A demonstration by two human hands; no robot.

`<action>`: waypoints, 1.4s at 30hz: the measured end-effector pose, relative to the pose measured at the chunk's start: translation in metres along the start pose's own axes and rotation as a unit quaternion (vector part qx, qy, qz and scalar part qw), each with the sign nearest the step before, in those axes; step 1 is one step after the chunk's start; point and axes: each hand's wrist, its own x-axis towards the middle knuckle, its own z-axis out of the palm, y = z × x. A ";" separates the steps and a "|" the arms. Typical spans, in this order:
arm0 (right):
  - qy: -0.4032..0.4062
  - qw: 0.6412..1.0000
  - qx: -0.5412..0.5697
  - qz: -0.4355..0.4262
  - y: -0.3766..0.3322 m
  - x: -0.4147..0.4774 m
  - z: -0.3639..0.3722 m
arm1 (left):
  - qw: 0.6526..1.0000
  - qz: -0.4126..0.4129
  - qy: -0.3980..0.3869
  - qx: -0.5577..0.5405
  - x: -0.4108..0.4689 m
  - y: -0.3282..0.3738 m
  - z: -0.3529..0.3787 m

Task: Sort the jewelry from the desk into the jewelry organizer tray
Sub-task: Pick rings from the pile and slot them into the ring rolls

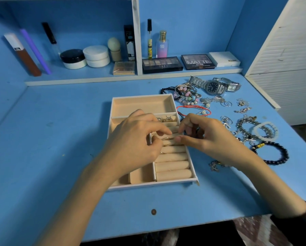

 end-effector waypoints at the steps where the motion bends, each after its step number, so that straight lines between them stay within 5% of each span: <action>1: 0.006 1.000 0.003 -0.002 -0.001 0.000 -0.001 | 1.000 0.001 0.004 -0.004 0.003 0.002 0.001; 11: 0.102 0.990 -0.074 0.061 0.029 -0.001 -0.066 | 0.998 0.011 -0.058 -0.027 0.052 0.033 0.025; 18: 0.061 0.964 -0.216 0.143 0.060 -0.007 -0.103 | 0.994 0.041 -0.102 -0.010 0.093 0.052 0.052; 24: 0.040 0.957 -0.263 0.119 0.067 -0.006 -0.099 | 0.992 0.034 -0.118 0.005 0.118 0.054 0.077; 42: 0.005 0.971 -0.212 0.111 0.065 0.004 -0.097 | 0.980 0.045 -0.187 0.051 0.140 0.053 0.088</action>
